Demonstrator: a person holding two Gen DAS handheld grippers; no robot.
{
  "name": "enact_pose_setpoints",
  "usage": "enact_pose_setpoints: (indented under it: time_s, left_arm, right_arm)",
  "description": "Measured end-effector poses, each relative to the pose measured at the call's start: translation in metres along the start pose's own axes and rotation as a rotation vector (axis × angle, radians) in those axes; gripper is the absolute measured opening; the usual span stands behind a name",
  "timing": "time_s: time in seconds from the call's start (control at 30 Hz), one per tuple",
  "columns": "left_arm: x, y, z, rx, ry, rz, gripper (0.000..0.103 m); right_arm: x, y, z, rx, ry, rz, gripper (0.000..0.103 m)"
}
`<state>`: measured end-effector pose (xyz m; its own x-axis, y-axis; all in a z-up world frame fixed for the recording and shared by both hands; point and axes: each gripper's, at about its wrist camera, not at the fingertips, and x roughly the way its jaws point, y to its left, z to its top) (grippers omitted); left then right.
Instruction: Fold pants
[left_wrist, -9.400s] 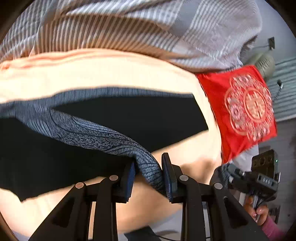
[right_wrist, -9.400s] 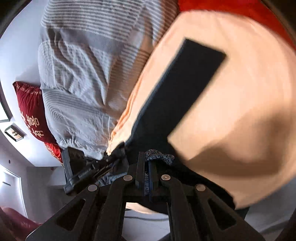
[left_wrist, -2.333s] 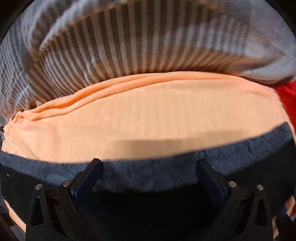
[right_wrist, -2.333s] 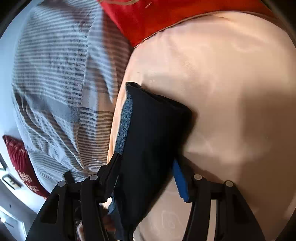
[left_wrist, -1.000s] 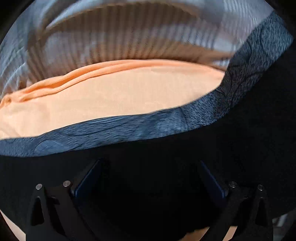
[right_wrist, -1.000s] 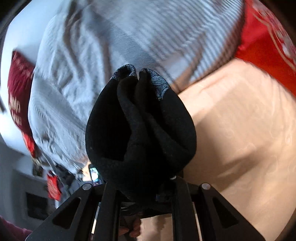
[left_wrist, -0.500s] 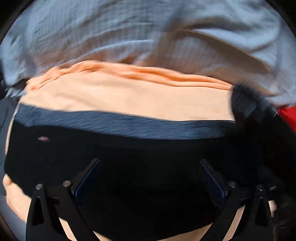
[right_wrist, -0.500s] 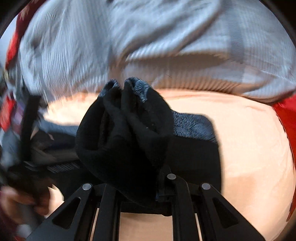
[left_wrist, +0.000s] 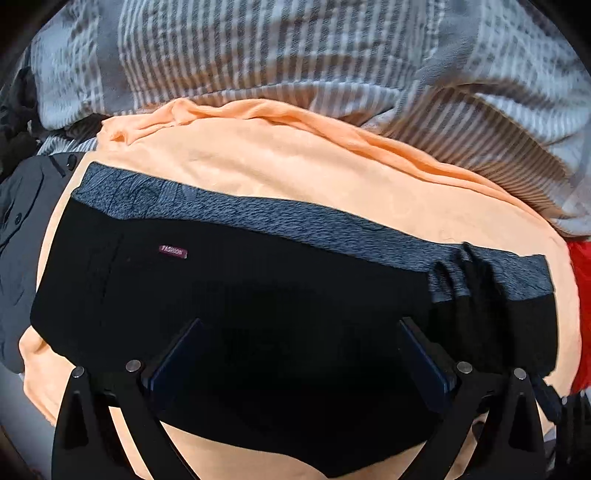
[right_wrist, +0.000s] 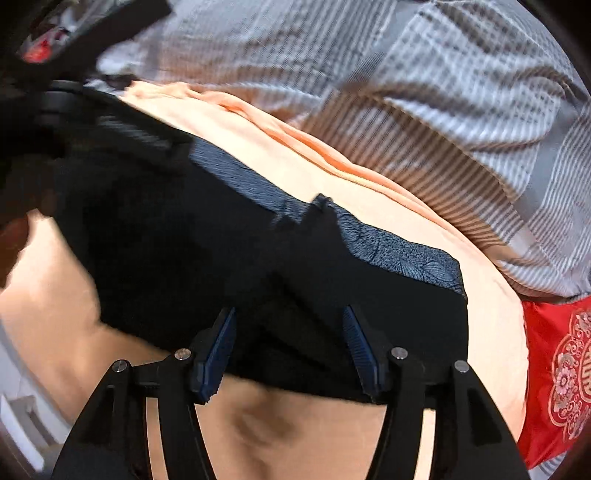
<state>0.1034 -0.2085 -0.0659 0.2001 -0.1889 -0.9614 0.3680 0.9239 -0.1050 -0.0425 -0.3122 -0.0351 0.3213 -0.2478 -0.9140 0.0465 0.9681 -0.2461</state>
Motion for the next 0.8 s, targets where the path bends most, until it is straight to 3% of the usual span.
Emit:
enact_pose_setpoints:
  time_s: [0.23,0.3,0.4,0.47,0.53,0.63,0.8]
  left_arm:
    - [-0.011,-0.057,-0.006,0.094,0.029,-0.191,0.103]
    - [-0.009,-0.080,-0.008,0.134,0.050,-0.240,0.098]
    - [0.002,-0.109,-0.015,0.193,0.099,-0.275,0.082]
    - [0.009,-0.119,-0.018,0.197,0.129,-0.298,0.054]
    - [0.016,-0.127,-0.019,0.190,0.167,-0.331,0.033]
    - [0.012,-0.134,-0.020,0.194,0.155,-0.341,0.018]
    - [0.003,-0.135,-0.029,0.246,0.138,-0.326,0.017]
  right_arm:
    - [-0.012,-0.079,-0.019,0.296,0.059,0.043,0.063]
    - [-0.007,-0.100,-0.025,0.368,0.089,0.041,0.063]
    - [-0.001,-0.121,-0.030,0.456,0.107,0.073,0.063]
    - [-0.002,-0.126,-0.035,0.486,0.110,0.088,0.063]
    - [-0.002,-0.125,-0.039,0.492,0.111,0.093,0.063]
    - [0.002,-0.127,-0.043,0.507,0.122,0.108,0.063]
    - [0.002,-0.135,-0.048,0.540,0.131,0.115,0.062]
